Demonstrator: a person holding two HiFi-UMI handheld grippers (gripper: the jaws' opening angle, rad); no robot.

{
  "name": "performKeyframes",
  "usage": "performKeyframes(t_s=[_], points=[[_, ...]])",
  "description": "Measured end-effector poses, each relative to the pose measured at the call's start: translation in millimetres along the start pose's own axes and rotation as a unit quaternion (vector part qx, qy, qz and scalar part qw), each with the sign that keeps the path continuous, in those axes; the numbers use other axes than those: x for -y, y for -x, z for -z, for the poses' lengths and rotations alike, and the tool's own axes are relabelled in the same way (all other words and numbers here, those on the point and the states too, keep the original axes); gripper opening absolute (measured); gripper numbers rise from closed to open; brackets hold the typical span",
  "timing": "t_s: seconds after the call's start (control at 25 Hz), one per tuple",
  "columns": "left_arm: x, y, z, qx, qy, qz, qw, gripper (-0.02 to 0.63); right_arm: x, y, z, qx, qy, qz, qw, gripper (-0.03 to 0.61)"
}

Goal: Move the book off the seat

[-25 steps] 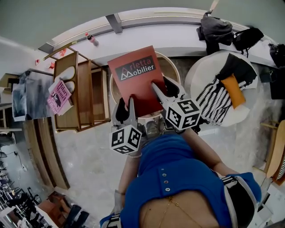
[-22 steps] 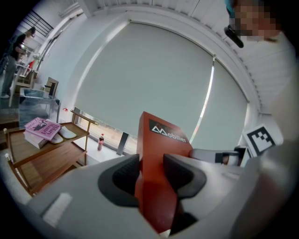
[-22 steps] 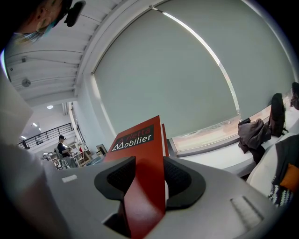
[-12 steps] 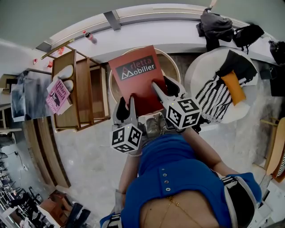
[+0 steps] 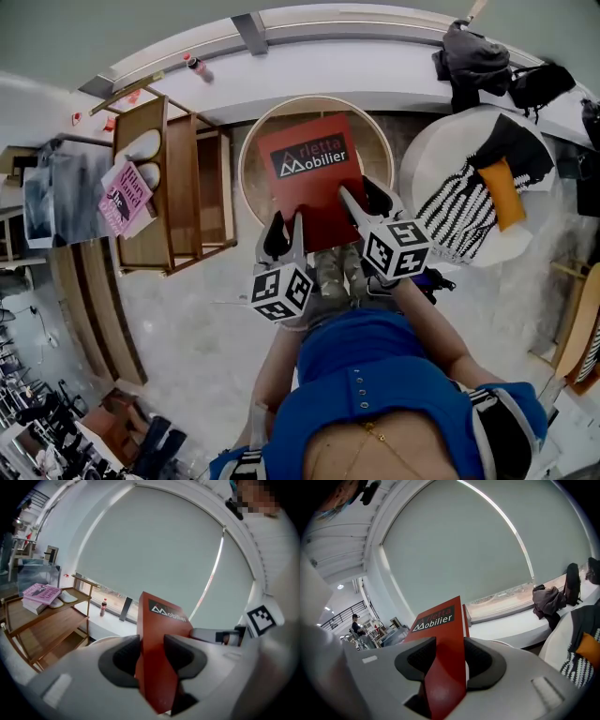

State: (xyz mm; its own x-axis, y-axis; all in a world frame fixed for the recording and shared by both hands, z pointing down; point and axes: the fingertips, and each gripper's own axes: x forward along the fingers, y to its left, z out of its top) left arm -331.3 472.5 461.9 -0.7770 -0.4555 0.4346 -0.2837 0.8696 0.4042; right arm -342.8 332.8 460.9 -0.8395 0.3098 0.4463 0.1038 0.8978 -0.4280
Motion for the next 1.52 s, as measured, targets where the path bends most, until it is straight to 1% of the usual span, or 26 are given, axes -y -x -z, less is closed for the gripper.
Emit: performKeyframes(t_s=[0.16, 0.4, 0.68, 0.8, 0.96, 1.12, 1.32, 1.52], points=[[-18.6, -26.8, 23.8, -0.024, 0.006, 0.001, 0.9997, 0.146, 18.6, -26.8, 25.0, -0.022, -0.013, 0.014, 1.0, 0.19], [-53.7, -70.1, 75.3, -0.057, 0.012, -0.006, 0.9983, 0.146, 53.0, -75.0, 79.0, -0.057, -0.031, 0.021, 0.998, 0.19], [-117.6, -128.0, 151.7, -0.097, 0.014, -0.024, 0.9949, 0.143, 95.0, -150.7, 168.5, -0.108, -0.064, 0.026, 0.992, 0.192], [-142.3, -152.0, 188.5, -0.113, 0.02, -0.032, 0.9929, 0.144, 113.5, -179.3, 206.6, -0.125, -0.07, 0.029, 0.989, 0.192], [-172.5, -174.3, 244.7, -0.146, 0.031, -0.039, 0.988, 0.146, 136.8, -205.9, 264.1, -0.16, -0.076, 0.038, 0.984, 0.192], [-190.4, -188.5, 293.4, -0.176, 0.049, -0.035, 0.9825, 0.15, 155.8, -216.9, 307.9, -0.189, -0.067, 0.054, 0.978, 0.19], [-201.2, -205.4, 333.8, -0.207, 0.05, -0.029, 0.9766, 0.152, 179.9, -224.5, 348.3, -0.211, -0.087, 0.077, 0.97, 0.192], [-211.0, -218.7, 357.0, -0.235, 0.035, -0.016, 0.9713, 0.15, 190.1, -236.3, 365.0, -0.224, -0.074, 0.077, 0.969, 0.193]])
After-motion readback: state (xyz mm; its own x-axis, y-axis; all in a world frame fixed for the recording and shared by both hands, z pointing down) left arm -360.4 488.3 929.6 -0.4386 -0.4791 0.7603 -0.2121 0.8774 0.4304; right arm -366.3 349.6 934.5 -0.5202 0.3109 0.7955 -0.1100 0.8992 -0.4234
